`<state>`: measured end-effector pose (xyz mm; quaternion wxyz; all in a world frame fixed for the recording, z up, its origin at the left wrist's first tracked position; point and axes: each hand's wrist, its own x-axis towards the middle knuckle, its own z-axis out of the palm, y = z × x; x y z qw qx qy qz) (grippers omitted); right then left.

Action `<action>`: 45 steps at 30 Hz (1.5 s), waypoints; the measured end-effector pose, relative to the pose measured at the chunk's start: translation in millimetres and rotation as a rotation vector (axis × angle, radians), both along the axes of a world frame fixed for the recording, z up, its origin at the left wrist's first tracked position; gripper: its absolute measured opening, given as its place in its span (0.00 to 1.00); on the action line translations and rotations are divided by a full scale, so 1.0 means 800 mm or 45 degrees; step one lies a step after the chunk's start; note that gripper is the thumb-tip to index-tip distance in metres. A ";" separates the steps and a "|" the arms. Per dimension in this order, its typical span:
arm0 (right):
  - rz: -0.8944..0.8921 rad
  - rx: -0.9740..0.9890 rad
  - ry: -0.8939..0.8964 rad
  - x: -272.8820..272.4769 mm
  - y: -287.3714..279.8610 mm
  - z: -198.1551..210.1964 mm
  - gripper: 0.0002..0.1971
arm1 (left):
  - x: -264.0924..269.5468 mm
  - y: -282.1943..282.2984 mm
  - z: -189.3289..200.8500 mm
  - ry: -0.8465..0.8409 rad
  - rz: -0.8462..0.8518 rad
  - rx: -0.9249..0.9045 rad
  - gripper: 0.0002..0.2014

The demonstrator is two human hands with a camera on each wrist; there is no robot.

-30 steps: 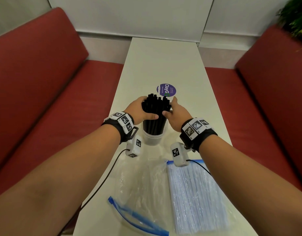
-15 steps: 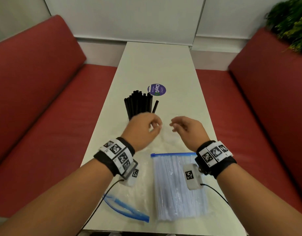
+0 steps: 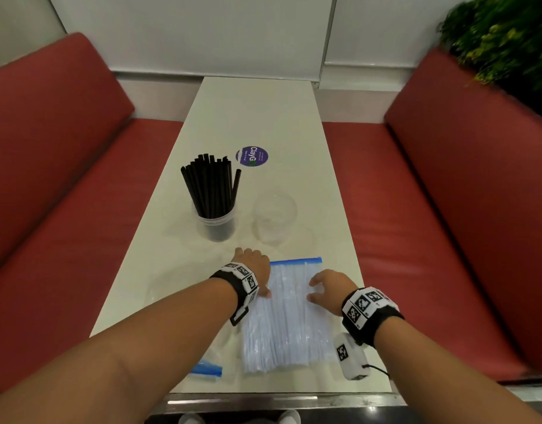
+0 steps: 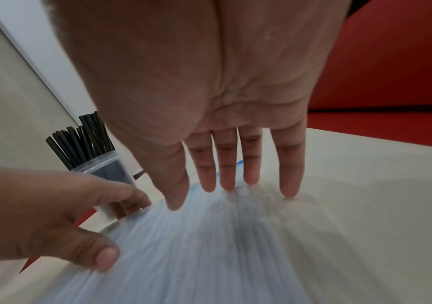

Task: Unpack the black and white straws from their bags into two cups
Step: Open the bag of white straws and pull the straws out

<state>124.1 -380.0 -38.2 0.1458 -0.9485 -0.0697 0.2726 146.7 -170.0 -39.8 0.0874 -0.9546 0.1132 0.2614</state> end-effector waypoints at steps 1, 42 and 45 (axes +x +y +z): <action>-0.010 0.009 -0.005 -0.002 -0.003 -0.003 0.23 | 0.001 0.000 0.001 -0.002 -0.001 0.032 0.38; -0.278 1.102 -0.878 -0.032 -0.055 0.119 0.09 | -0.051 -0.108 0.176 -0.645 0.026 -1.387 0.11; -0.281 1.116 -0.884 -0.029 -0.053 0.120 0.13 | -0.049 -0.116 0.179 -0.729 0.065 -1.422 0.09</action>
